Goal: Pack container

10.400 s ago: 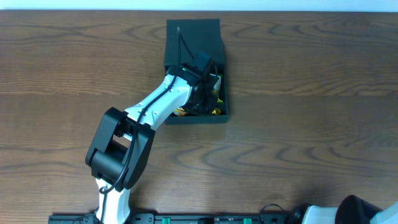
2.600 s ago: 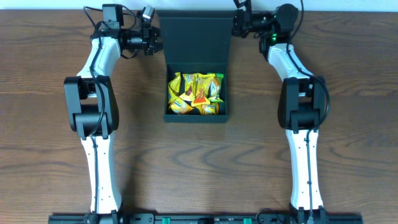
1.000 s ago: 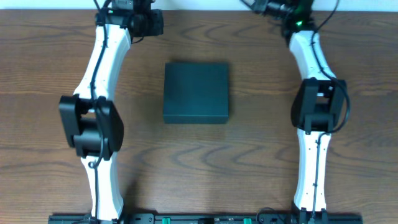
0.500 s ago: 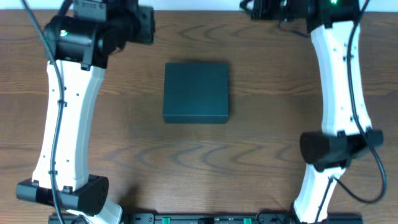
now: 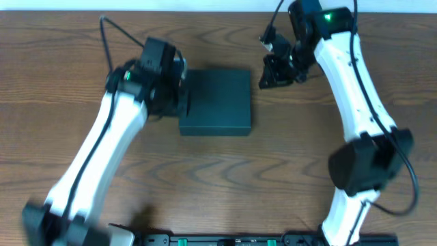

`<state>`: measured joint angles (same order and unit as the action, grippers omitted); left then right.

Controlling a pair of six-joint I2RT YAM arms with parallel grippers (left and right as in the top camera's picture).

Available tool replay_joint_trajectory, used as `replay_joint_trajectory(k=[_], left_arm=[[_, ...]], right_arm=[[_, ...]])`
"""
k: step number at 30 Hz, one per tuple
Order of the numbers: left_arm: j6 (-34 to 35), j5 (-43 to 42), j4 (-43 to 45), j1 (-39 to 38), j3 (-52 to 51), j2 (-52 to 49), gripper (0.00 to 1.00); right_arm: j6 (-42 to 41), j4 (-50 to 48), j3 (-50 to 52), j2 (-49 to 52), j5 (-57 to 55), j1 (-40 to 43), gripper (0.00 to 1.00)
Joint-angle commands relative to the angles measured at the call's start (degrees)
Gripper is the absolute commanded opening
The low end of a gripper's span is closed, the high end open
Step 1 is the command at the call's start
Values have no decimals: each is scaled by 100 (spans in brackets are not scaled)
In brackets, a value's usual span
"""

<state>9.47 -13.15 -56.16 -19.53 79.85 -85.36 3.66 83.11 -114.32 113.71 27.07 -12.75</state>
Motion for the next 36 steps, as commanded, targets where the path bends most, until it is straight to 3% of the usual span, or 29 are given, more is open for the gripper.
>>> replay_joint_trajectory(k=[1, 7, 12, 13, 15, 16, 17, 18, 21, 22, 23, 24, 25, 26, 27, 28, 29, 30, 31, 32, 33, 36], left_arm=[[345, 483, 7, -181, -378, 1084, 6], [448, 544, 4, -214, -1029, 2568, 6], [422, 929, -85, -214, -1027, 3628, 6], [417, 918, -39, -214, -1025, 3832, 15], [262, 798, 85, -214, -977, 4347, 50], [142, 721, 133, -214, -946, 4538, 75], [52, 621, 166, -214, -920, 4725, 88], [-63, 446, 160, -214, -901, 4889, 95], [-271, -9, 44, -214, -898, 5193, 95], [-293, -111, -7, -214, -896, 5246, 98], [-361, -243, -57, -214, -896, 5285, 63], [-372, -304, -96, -214, -896, 5298, 8], [-367, -352, -151, -214, -898, 5300, 6], [-348, -393, -190, -214, -898, 5300, 24], [-345, -442, -205, -214, -898, 5300, 50], [-343, -518, -223, -214, -896, 5300, 60], [-348, -627, -262, -214, -896, 5300, 27], [-323, -684, -350, -214, -898, 5300, 6], [-302, -684, -369, -214, -896, 5300, 9], [-302, -686, -385, -214, -896, 5300, 76], [-302, -686, -433, -214, -896, 5300, 98], [-304, -684, -1005, -214, -896, 5302, 95]], right_arm=[[173, -365, 885, -1373, -184, -201, 2], [-216, -1379, 3010, -3488, -588, -319, 2], [-363, -1419, 3139, -5047, -1117, -319, 2], [-527, -1469, 3132, -5364, -1541, -319, 2], [-876, -1569, 3088, -5960, -2251, -319, 50], [-999, -1639, 3082, -6247, -2323, -319, 78], [-1088, -1690, 3082, -6494, -2321, -319, 97], [-1193, -1698, 3082, -6710, -2321, -319, 99], [-1440, -1602, 3082, -7117, -2269, -319, 99], [-1462, -1554, 3082, -7189, -2177, -319, 99], [-1462, -1484, 3082, -7241, -2070, -319, 55], [-1572, -1394, 3082, -7259, -2063, -319, 2], [-1690, -1285, 3082, -7259, -2059, -319, 2], [-1779, -1176, 3082, -7250, -2044, -319, 11], [-1823, -1102, 3082, -7250, -1993, -319, 38], [-1825, -1040, 3082, -7250, -1941, -319, 80], [-1823, -955, 3082, -7250, -1886, -319, 45], [-1829, -831, 3082, -7250, -1888, -319, 2], [-1832, -782, 3082, -7250, -1886, -319, 6], [-1843, -723, 3082, -7250, -1886, -319, 76], [-1847, -693, 3082, -7250, -1886, -319, 99], [-1845, -501, 3093, -7250, -1888, -319, 99]])
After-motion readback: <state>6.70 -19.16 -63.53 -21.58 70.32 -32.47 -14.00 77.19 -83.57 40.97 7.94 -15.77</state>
